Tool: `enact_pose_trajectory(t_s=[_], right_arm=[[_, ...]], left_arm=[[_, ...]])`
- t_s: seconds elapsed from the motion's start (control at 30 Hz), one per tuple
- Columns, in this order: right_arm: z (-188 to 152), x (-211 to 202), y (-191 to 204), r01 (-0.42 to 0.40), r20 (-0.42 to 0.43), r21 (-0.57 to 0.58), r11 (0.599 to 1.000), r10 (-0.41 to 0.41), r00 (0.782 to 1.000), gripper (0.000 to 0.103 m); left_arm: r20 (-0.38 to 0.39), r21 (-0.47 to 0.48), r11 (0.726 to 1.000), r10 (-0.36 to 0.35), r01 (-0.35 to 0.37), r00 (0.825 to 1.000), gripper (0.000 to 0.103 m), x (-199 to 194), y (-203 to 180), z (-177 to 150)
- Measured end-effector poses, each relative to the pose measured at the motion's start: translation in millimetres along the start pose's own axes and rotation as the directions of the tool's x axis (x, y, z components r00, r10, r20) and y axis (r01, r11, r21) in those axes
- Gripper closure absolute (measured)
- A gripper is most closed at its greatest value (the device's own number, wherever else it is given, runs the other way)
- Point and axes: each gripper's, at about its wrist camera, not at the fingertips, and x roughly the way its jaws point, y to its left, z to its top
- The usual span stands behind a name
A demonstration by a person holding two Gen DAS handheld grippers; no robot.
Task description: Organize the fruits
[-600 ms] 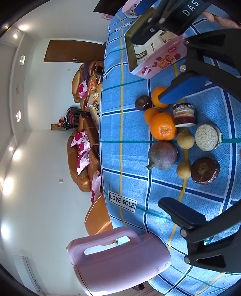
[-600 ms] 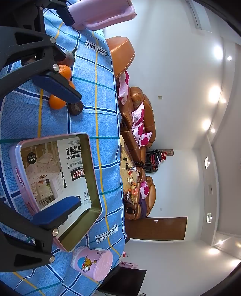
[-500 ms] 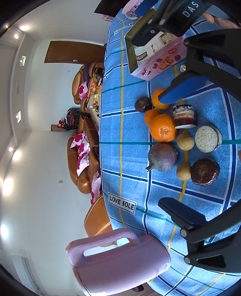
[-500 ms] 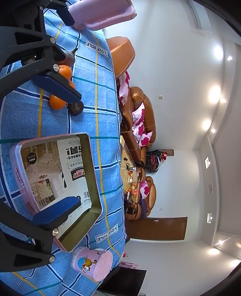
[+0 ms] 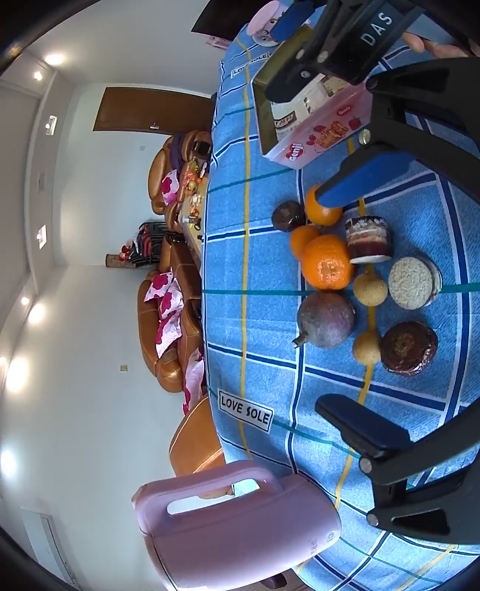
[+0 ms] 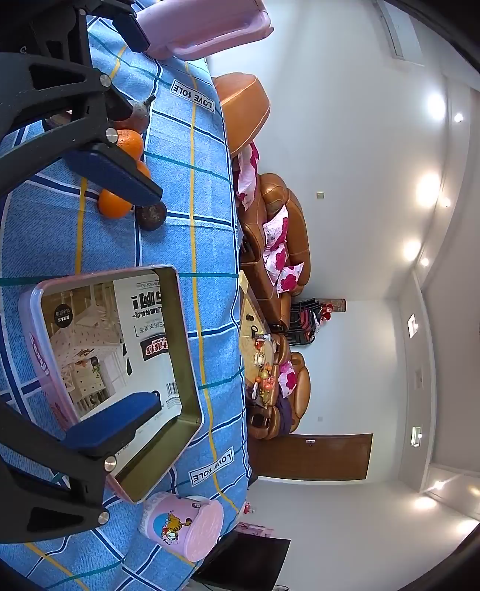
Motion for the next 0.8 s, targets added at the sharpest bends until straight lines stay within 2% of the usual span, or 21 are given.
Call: enact_pose_trajectory(t_s=[0.8], right_arm=[[-1.9,5.5,2.0,0.007,-0.018,-0.007,1.0,-0.007,1.0,0.001]], left_arm=[[-0.007,0.0,1.0,-0.007,0.007,1.0,0.0,-0.9,-0.9,-0.4]])
